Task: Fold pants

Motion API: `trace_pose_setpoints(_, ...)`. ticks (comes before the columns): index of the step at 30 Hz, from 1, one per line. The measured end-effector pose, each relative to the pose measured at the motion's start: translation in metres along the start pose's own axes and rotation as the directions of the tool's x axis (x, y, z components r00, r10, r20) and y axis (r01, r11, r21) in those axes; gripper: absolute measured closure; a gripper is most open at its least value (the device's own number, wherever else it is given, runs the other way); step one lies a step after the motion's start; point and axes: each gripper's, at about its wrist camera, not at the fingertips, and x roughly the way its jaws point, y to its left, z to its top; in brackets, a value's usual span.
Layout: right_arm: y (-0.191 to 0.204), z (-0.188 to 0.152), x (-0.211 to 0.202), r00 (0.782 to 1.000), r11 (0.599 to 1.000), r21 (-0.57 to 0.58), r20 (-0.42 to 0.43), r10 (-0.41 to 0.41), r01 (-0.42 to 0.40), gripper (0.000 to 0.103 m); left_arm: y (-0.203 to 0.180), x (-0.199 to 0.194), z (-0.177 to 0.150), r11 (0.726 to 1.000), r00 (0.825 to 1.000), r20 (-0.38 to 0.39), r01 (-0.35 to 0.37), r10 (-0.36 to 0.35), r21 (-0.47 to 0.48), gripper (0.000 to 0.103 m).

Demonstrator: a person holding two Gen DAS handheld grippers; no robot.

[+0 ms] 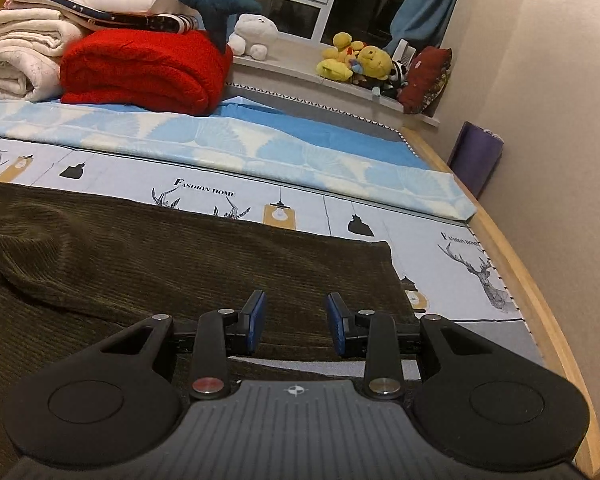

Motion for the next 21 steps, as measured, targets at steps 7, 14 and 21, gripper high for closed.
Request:
trace_pose_setpoints(7,0.015,0.012,0.004,1.0,1.0,-0.002,0.016,0.021,-0.021,0.068,0.01,-0.019,-0.006,1.0,0.998,0.055,-0.003,0.004,-0.023,0.089)
trace_pose_setpoints(14,0.033,0.022,0.008,0.999,0.998,-0.028,0.021,0.049,-0.048,0.068,0.011,-0.03,-0.011,1.0,0.998,0.069,-0.003,0.002,0.009,0.091)
trace_pose_setpoints(21,0.037,0.024,0.013,0.999,0.998,-0.04,0.013,0.051,-0.05,0.068,-0.011,-0.042,-0.006,0.988,0.981,0.146,-0.138,0.126,0.075,0.089)
